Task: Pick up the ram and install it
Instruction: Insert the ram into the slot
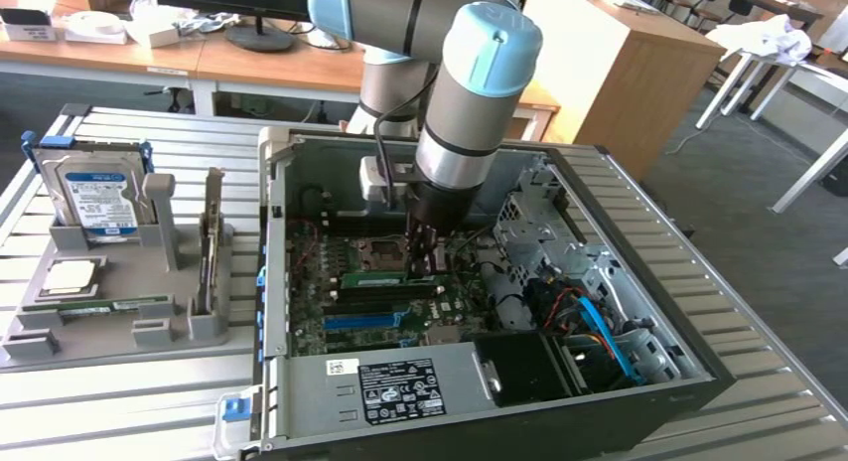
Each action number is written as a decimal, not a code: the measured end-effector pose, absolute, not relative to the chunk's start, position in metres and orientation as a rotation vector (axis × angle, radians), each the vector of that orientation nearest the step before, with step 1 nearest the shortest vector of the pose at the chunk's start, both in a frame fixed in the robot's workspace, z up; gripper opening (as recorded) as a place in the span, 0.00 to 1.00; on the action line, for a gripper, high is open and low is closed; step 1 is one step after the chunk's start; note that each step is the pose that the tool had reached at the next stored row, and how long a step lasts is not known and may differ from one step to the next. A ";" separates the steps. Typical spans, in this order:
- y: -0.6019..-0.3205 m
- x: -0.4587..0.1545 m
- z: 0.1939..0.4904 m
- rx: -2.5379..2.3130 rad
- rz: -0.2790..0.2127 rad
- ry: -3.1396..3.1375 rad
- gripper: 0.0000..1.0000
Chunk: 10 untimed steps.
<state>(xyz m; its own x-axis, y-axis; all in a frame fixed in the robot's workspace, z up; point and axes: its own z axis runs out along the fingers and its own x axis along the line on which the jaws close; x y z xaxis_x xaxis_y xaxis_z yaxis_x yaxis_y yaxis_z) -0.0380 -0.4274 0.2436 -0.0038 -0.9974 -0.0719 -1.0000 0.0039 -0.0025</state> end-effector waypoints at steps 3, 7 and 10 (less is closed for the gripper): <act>-0.427 -0.038 0.243 -2.179 0.076 2.188 0.12; -0.427 -0.038 0.242 -2.179 0.076 2.188 0.12; -0.427 -0.038 0.240 -2.179 0.076 2.188 0.12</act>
<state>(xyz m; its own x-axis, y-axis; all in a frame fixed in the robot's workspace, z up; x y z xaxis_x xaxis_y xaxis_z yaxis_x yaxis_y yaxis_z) -0.0381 -0.4274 0.2405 -0.0038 -0.9974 -0.0720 -1.0000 0.0040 -0.0026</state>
